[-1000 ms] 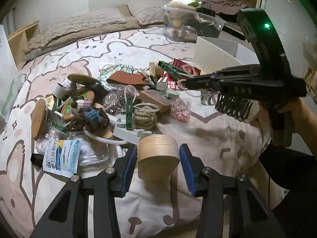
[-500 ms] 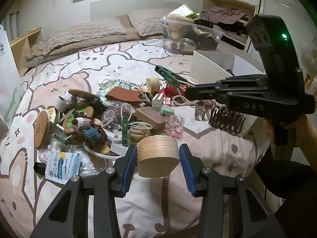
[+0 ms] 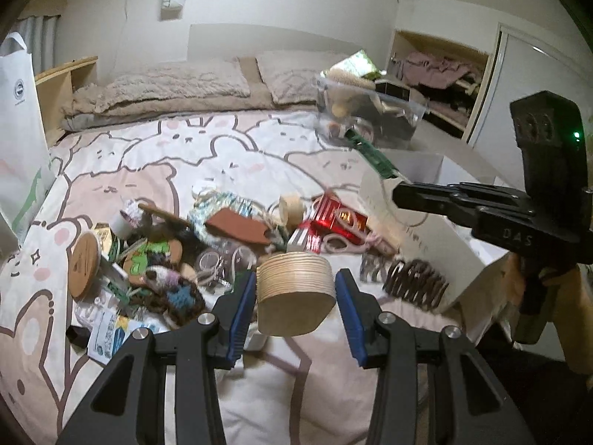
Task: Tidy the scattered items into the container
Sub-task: 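Carry the wooden lid and green clothespin over to the white shoebox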
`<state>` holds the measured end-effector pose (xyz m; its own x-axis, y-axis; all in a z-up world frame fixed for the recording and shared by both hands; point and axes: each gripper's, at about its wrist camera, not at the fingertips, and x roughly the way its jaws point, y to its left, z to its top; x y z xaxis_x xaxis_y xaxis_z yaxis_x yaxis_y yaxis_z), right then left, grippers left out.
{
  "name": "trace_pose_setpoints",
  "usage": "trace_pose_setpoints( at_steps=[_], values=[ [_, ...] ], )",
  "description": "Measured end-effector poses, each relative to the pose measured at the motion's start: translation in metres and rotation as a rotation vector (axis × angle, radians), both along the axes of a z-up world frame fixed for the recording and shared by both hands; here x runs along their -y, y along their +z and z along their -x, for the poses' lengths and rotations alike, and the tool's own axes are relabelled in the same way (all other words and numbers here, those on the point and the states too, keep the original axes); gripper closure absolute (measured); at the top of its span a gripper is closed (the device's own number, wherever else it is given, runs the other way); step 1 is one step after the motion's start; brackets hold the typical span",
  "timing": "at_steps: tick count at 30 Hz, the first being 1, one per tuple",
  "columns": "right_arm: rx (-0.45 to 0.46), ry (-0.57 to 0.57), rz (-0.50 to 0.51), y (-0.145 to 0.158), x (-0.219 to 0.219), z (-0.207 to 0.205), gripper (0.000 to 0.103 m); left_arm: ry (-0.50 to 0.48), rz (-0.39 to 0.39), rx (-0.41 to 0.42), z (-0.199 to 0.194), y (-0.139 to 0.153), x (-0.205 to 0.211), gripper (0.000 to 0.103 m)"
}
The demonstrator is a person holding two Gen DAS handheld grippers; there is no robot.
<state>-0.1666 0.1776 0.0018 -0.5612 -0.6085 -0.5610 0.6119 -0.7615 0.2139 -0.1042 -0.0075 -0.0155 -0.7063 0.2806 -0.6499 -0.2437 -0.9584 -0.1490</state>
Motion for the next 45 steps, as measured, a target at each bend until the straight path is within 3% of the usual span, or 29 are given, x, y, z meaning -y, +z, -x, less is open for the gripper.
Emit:
trace_pose_setpoints(
  at_steps=[21, 37, 45],
  values=[
    [-0.101, -0.250, 0.083, 0.034, -0.108, 0.006, 0.099, -0.043, -0.022, -0.097, 0.018, 0.029, -0.048, 0.059],
    [-0.066, -0.404, 0.059, 0.018, -0.181, 0.022, 0.099, -0.152, -0.032, -0.207, 0.031, 0.073, -0.128, 0.059],
    [0.018, -0.432, 0.040, 0.007, -0.201, 0.038, 0.099, -0.228, -0.035, -0.217, 0.045, 0.081, -0.175, 0.059]
  ],
)
